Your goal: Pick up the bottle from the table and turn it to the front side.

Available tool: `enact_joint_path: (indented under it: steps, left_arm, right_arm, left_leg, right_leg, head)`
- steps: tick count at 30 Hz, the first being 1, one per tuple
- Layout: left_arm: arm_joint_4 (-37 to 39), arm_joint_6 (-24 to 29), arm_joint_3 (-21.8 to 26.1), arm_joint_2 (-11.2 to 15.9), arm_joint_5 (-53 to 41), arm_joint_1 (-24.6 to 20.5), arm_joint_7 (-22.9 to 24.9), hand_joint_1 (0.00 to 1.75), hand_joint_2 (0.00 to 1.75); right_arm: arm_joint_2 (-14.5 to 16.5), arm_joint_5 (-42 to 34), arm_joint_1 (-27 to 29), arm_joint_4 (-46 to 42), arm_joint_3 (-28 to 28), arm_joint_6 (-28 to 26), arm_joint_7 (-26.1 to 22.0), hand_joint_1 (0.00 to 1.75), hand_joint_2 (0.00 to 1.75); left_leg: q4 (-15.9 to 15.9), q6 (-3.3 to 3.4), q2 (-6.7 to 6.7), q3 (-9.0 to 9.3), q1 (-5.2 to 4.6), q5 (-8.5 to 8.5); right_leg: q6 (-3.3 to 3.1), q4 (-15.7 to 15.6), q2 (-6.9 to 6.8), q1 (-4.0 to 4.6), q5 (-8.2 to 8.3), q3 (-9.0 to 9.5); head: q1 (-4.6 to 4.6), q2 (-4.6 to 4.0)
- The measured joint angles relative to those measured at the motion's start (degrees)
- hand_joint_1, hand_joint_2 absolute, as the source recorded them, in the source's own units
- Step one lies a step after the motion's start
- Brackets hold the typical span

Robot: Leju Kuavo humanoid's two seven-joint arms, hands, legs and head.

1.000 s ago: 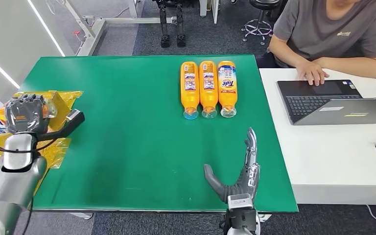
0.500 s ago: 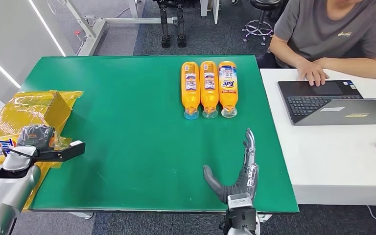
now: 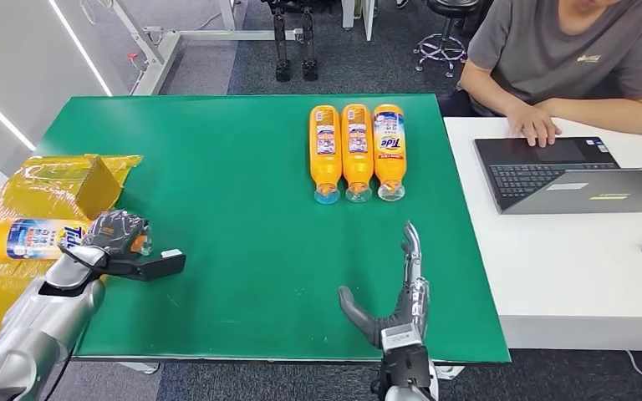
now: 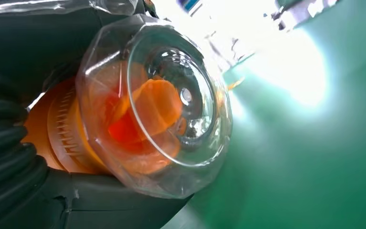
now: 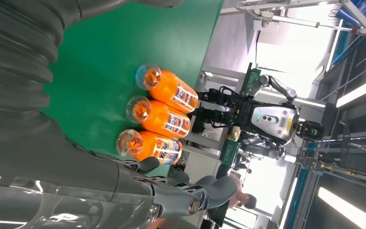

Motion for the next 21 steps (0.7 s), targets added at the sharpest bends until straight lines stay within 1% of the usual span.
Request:
enact_joint_path:
  steps: [2, 5, 6, 9, 10, 13, 21]
  left_arm:
    - [0.4, 1.0, -0.4, -0.9, 0.7, -0.8, -0.7, 1.75, 1.75]
    - [1.2, 0.9, -0.9, -2.4, 1.4, -2.3, -1.4, 1.75, 1.75]
    - [1.5, 0.6, -1.1, -2.8, 1.6, -2.8, -1.5, 1.43, 1.75]
    - [2.5, -1.7, -1.7, -3.7, 2.0, -3.9, -1.4, 0.14, 1.75]
    - [2.9, -3.2, -1.8, -3.8, 2.1, -4.3, -1.3, 0.02, 1.75]
    - [4.0, -7.8, -2.4, -4.1, 2.4, -4.9, -1.0, 0.0, 1.75]
    - [6.2, -12.5, -3.6, -4.3, 1.6, -6.9, 3.3, 0.0, 1.75]
  right_arm:
    - [0.0, 0.0, -0.5, 0.4, 0.0, 0.2, 0.0, 0.0, 1.75]
    - [0.2, -0.1, -1.2, 1.0, 0.0, 0.3, 0.1, 0.0, 1.75]
    - [0.2, -0.2, -1.3, 1.2, 0.0, 0.1, 0.1, 0.0, 1.75]
    - [0.2, -0.4, -1.4, 1.5, 0.0, -0.6, 0.1, 0.0, 1.75]
    - [0.2, -0.4, -1.4, 1.6, 0.0, -0.8, 0.1, 0.0, 1.75]
    - [0.2, -0.5, -1.4, 1.7, 0.0, -1.3, 0.0, 0.0, 1.75]
    - [0.2, 0.6, -1.9, 1.5, -0.2, -2.2, 0.8, 0.0, 1.75]
  left_leg:
    - [0.0, 0.0, -0.01, 0.0, 0.0, 0.0]
    - [0.0, 0.0, -0.02, 0.0, 0.01, 0.0]
    - [0.0, 0.0, -0.02, 0.0, 0.01, 0.01]
    - [0.0, 0.0, -0.05, 0.0, 0.01, 0.01]
    - [0.0, 0.0, -0.07, 0.0, 0.01, 0.01]
    - [0.0, -0.01, -0.04, 0.0, 0.01, 0.01]
    - [0.0, -0.01, -0.03, 0.01, 0.01, 0.01]
  right_leg:
    - [0.0, 0.0, -0.01, 0.0, 0.0, 0.0]
    - [0.0, 0.0, -0.02, 0.0, 0.01, 0.01]
    - [-0.01, 0.0, -0.02, 0.0, 0.01, 0.01]
    - [-0.01, 0.0, -0.04, 0.0, 0.01, 0.02]
    - [-0.01, 0.0, -0.05, 0.0, 0.01, 0.02]
    - [-0.01, 0.0, -0.02, 0.0, 0.01, 0.02]
    - [-0.01, 0.0, -0.02, 0.0, 0.01, 0.02]
  head:
    - [0.0, 0.0]
    - [0.0, 0.0]
    - [-0.01, 0.0]
    - [0.0, 0.0]
    - [0.0, 0.0]
    - [0.0, 0.0]
    - [0.0, 0.0]
